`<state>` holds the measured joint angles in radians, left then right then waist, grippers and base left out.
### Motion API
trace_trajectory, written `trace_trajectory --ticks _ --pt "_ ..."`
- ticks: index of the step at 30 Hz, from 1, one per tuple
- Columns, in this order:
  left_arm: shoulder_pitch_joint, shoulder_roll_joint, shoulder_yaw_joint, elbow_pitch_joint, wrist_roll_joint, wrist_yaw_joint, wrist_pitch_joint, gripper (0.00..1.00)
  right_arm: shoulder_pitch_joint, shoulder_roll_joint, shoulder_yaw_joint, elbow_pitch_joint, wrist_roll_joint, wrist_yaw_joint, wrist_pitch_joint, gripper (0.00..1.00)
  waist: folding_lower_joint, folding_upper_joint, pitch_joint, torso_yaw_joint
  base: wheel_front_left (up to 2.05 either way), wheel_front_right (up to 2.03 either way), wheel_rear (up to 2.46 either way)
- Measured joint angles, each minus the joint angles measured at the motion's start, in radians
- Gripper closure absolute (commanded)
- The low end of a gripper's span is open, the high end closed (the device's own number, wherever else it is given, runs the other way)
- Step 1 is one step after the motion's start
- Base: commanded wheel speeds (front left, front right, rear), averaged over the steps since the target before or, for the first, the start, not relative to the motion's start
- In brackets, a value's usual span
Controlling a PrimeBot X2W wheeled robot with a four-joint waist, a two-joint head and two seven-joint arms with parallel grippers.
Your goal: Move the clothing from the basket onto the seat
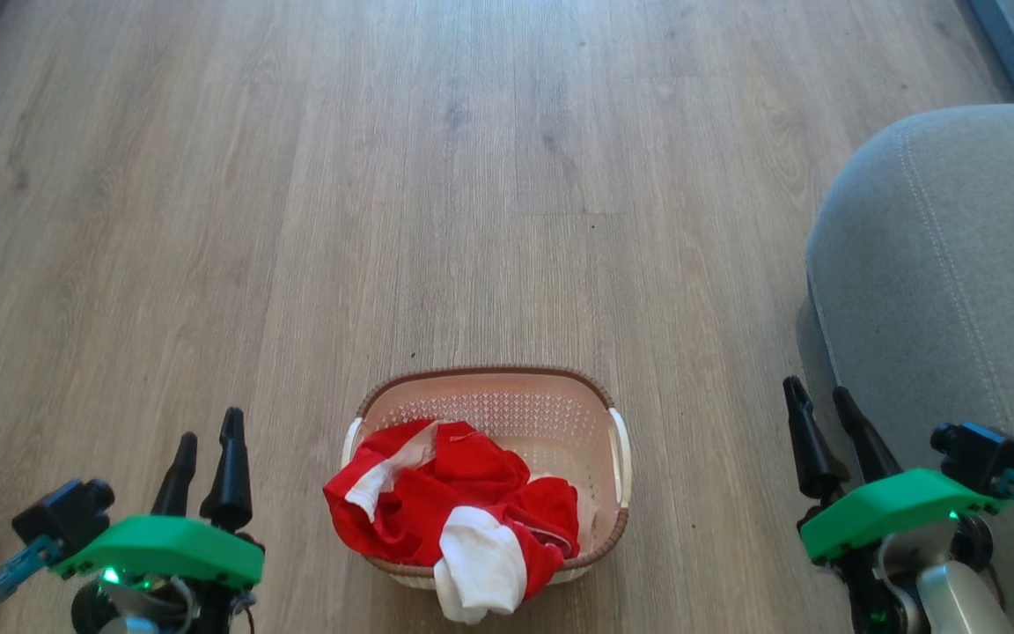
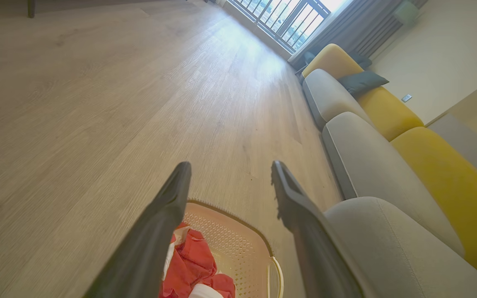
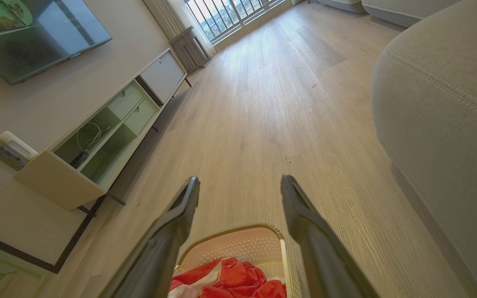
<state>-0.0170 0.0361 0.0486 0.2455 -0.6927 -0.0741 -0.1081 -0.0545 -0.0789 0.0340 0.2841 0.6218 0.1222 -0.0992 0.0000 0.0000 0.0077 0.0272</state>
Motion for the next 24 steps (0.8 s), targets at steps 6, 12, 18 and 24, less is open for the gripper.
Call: trace_trajectory --ticks 6,12,18,24 --pt "0.0 0.0 0.004 -0.005 0.074 0.007 -0.017 0.0 0.002 -0.005 0.007 0.003 -0.067 0.0 -0.022 0.0 0.0 0.0 0.0 -0.001 0.0 0.0 0.0" --pt "0.0 0.0 0.008 -0.012 0.134 0.009 -0.027 0.0 0.002 -0.009 0.006 0.002 -0.126 0.0 -0.035 0.0 0.0 0.0 0.003 -0.002 0.0 0.0 0.0" --pt "0.0 0.0 0.011 -0.021 0.205 0.01 -0.048 0.0 0.002 -0.012 0.005 0.0 -0.189 0.0 -0.053 0.0 0.0 0.0 0.005 -0.001 0.0 0.0 0.0" --pt "0.0 0.0 0.013 -0.029 0.272 0.017 -0.062 0.0 0.002 -0.019 0.005 0.0 -0.252 0.0 -0.069 0.0 0.0 0.0 0.01 0.005 0.0 0.0 0.0"
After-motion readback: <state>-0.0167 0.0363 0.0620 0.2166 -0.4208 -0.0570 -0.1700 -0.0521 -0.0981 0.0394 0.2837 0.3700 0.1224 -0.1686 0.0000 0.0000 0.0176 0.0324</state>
